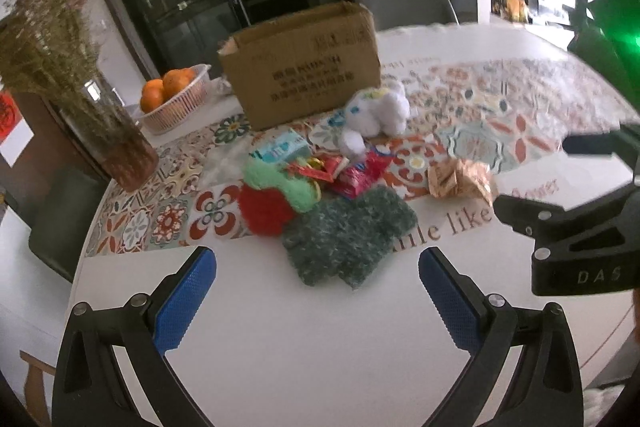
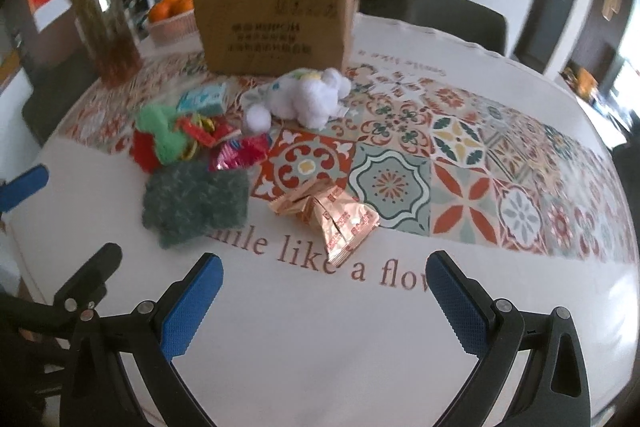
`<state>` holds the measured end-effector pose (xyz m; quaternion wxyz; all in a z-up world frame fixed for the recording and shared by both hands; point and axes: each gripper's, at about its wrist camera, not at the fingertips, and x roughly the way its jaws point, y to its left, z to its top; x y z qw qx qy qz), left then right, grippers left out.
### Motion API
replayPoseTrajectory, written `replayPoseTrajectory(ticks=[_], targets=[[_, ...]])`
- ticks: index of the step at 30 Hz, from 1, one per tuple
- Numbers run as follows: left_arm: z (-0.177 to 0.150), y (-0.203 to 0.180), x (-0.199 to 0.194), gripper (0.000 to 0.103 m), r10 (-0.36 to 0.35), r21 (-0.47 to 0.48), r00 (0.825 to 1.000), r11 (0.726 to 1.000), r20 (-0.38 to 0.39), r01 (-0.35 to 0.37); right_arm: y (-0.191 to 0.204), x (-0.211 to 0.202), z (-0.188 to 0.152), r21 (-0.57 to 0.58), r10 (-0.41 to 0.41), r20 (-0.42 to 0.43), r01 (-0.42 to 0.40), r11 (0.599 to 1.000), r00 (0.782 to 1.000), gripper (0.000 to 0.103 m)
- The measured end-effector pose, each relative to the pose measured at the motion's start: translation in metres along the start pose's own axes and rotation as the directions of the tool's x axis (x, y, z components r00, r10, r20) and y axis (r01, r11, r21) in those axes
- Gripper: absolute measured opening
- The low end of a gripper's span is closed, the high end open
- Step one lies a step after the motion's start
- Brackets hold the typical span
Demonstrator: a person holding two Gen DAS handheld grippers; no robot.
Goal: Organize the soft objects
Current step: 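Reach the right tool to the gold biscuit packet while the left tool reaches the green glove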
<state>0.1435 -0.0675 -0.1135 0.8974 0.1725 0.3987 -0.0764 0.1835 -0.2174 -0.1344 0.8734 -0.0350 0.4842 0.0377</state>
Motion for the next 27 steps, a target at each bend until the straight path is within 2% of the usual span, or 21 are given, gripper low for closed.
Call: replayPoseTrajectory(ticks=[5,11,13,15,17,27], targets=[[-0.004,-0.019,0.026,0.098,0.014,0.055,0.999,0.998,-0.041,-0.012,0.001,0.022,0.001,-0.113,0.023,-0.014,-0.024,0.993,1.0,0.102],[-0.005,-0.037,0.047,0.091,0.049,0.151,0.998,0.988,-0.037,-0.043,0.004,0.041,0.003,-0.251,0.023,0.014,-0.019,0.968,1.0,0.102],[-0.004,-0.043,0.053,0.091,0.062,0.195,0.998,0.979,-0.028,-0.056,0.004,0.048,0.005,-0.276,0.034,0.012,-0.029,0.961,0.999,0.102],[-0.002,-0.047,0.06,0.084,0.055,0.222,0.998,0.974,-0.031,-0.047,0.004,0.056,0.006,-0.299,0.047,0.007,-0.043,0.953,0.999,0.102],[0.0,-0.051,0.067,0.082,0.048,0.247,0.998,0.968,-0.04,-0.037,0.003,0.064,0.009,-0.311,0.059,-0.001,-0.056,0.949,0.998,0.102],[0.006,-0.064,0.093,0.067,0.026,0.32,0.997,0.947,-0.071,-0.002,0.003,0.088,0.013,-0.364,0.104,-0.021,-0.105,0.926,0.994,0.1]])
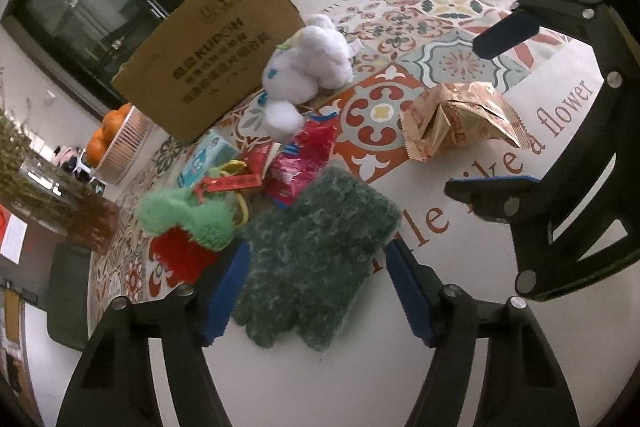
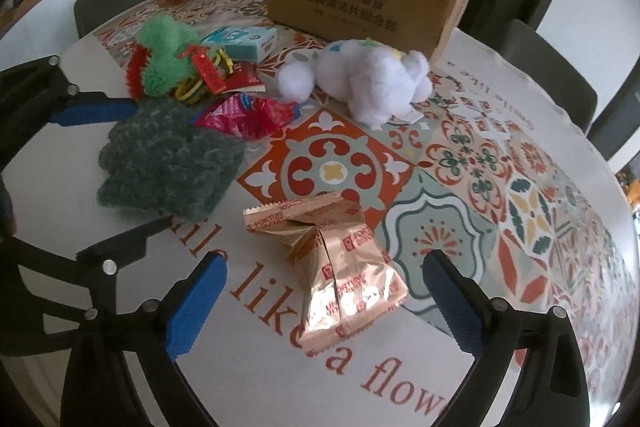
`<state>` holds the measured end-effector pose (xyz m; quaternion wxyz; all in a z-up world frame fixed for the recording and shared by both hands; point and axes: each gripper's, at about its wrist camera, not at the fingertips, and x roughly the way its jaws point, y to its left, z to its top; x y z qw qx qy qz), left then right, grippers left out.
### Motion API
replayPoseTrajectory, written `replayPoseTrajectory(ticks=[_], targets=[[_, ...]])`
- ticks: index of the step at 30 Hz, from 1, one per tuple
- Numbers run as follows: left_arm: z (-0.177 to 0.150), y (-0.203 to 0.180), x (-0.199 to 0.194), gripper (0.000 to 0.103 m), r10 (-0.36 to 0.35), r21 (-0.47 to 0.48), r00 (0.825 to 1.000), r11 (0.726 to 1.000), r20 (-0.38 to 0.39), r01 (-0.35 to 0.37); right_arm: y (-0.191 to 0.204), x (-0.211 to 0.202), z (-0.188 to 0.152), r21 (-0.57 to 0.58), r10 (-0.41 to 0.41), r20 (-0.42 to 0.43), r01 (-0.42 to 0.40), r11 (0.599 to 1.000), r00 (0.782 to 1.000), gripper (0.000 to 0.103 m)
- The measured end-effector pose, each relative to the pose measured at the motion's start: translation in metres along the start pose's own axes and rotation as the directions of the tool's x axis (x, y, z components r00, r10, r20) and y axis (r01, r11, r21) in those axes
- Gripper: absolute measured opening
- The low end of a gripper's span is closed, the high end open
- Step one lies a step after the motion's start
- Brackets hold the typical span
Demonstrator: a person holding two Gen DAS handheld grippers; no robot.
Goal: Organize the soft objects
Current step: 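Reach the right tool to the gold biscuit packet while the left tool reaches the green glove, then lift the biscuit packet with the right tool while the left tool carries the glove to the box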
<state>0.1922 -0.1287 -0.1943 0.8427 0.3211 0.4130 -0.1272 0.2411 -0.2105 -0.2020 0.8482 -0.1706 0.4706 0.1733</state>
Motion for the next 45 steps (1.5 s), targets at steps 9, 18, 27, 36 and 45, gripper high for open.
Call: replayPoseTrajectory(ticks=[9,18,27,36,45], targets=[[0.007,-0.002,0.015,0.054,-0.045,-0.002,0.999,0.999,-0.008,0.045,-0.008,0.017,0.003,0.008,0.032,-0.01,-0.031,0.999,0.999,0.093],[0.013,0.002,0.025,0.041,-0.105,-0.081,0.994,0.991,-0.026,0.102,-0.018,0.026,0.004,0.098,0.094,-0.027,-0.091,0.991,0.995,0.071],[0.015,0.029,0.017,0.018,-0.219,-0.291,0.975,0.936,-0.035,0.2,-0.025,0.016,0.003,0.224,0.125,-0.017,-0.118,0.967,0.992,0.051],[0.006,0.059,-0.005,0.015,-0.298,-0.502,0.954,0.819,0.039,0.277,-0.025,-0.012,0.012,0.323,0.132,0.049,-0.141,0.936,0.99,0.049],[0.001,0.076,-0.046,0.015,-0.255,-0.537,0.959,0.796,0.124,0.28,-0.017,-0.047,0.021,0.328,0.123,0.124,-0.158,0.931,0.985,0.049]])
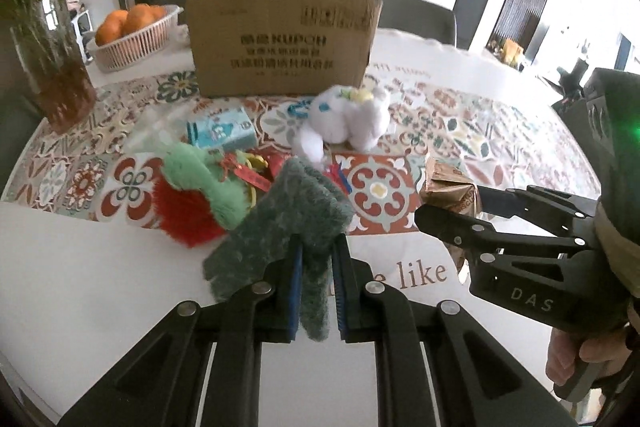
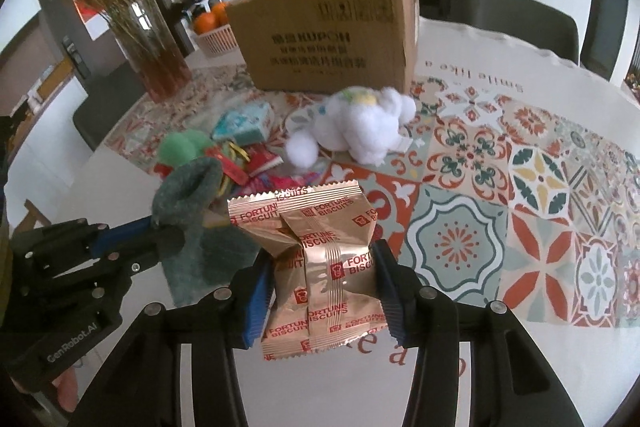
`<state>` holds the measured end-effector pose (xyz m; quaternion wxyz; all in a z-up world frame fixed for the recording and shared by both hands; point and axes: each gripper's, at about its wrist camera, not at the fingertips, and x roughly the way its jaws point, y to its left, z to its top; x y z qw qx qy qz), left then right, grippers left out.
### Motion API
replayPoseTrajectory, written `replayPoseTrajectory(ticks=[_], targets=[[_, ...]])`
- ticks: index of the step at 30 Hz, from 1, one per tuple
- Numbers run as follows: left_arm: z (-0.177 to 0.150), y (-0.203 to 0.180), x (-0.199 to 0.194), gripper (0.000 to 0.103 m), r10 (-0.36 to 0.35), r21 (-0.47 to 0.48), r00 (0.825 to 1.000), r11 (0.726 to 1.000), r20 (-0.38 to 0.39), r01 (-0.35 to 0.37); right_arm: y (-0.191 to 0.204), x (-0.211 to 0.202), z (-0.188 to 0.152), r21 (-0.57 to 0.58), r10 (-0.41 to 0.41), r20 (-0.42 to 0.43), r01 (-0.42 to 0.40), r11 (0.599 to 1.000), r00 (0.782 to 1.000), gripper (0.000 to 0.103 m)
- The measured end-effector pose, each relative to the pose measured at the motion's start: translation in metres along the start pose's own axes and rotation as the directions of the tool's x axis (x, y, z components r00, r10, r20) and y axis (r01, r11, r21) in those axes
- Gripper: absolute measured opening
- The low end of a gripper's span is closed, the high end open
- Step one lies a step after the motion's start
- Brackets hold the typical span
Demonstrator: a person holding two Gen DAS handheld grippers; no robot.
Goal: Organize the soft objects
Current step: 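Lift the biscuit packet with the right tool while the left tool carries the glove to the box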
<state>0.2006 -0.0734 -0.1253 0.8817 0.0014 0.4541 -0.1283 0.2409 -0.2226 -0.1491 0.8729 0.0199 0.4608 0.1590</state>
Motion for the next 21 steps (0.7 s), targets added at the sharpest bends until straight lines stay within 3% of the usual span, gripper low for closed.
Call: replayPoseTrajectory(ticks=[10,21], targets=[[0.009,-0.001,-0.046,0.015,0.011,-0.021,0.994,1.0,0.112,-0.009,0.015,-0.038,0.009,-0.006,0.025,0.089,-0.024,1.0,0.996,0.049],[0.031,0.005,-0.087,0.015,0.01,-0.028,0.973,1.0,0.229,-0.004,0.033,-0.076,0.031,-0.003,0.027,0.195,-0.027,1.0,0.98,0.049]])
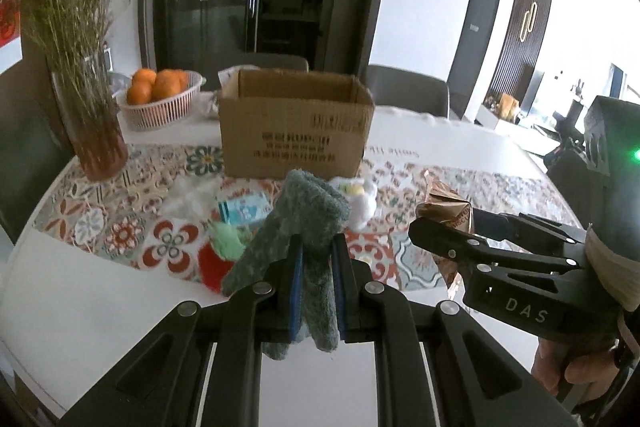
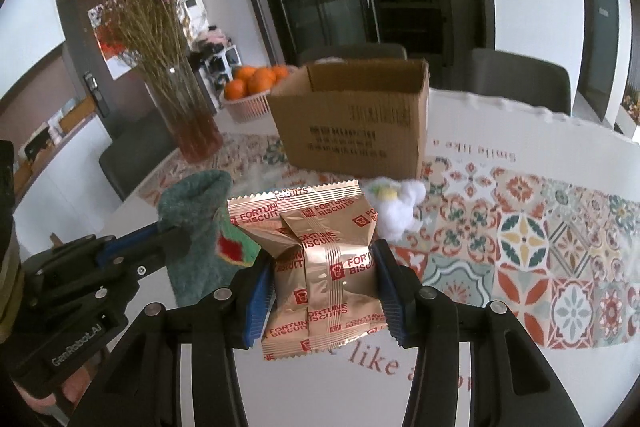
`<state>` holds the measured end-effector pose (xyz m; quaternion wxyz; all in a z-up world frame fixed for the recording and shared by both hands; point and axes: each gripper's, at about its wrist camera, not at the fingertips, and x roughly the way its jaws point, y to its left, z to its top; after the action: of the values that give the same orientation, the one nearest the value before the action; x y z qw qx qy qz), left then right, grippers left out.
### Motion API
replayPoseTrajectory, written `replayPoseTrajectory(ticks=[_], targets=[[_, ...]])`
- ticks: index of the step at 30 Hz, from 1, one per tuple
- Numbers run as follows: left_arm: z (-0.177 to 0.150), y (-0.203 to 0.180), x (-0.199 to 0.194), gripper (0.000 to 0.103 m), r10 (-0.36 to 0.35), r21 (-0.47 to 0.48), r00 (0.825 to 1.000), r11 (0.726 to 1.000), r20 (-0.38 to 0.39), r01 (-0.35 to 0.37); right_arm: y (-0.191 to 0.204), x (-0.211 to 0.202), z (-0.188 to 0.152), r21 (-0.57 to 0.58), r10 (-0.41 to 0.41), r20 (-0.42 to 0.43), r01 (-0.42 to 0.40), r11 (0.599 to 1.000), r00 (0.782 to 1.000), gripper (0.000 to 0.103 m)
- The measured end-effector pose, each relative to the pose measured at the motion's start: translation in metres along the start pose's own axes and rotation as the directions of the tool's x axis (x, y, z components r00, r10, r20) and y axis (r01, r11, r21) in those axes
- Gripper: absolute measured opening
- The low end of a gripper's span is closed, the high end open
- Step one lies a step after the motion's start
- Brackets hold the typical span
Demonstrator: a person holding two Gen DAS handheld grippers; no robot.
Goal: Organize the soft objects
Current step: 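Lift the biscuit packet with the right tool while the left tool carries the glove to the box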
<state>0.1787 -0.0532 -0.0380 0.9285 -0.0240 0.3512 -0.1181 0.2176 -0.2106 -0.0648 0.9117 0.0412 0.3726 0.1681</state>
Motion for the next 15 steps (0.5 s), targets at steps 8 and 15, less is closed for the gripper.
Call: replayPoseTrajectory(ticks=[8,15], targets=[[0.028,0.013,-0.007,0.015,-0.037,0.041,0.998,0.999,0.053,0.035,0.018,-0.007,0.029,0.022,-0.043,0.078,0.041,0.999,0.996,0.049],[0.052,0.03,-0.003,0.015,-0.073,0.085,0.993,0.994,0.087,0.066,0.03,-0.005,0.051,0.049,-0.076,0.129,0.07,0.996,0.989,0.049]])
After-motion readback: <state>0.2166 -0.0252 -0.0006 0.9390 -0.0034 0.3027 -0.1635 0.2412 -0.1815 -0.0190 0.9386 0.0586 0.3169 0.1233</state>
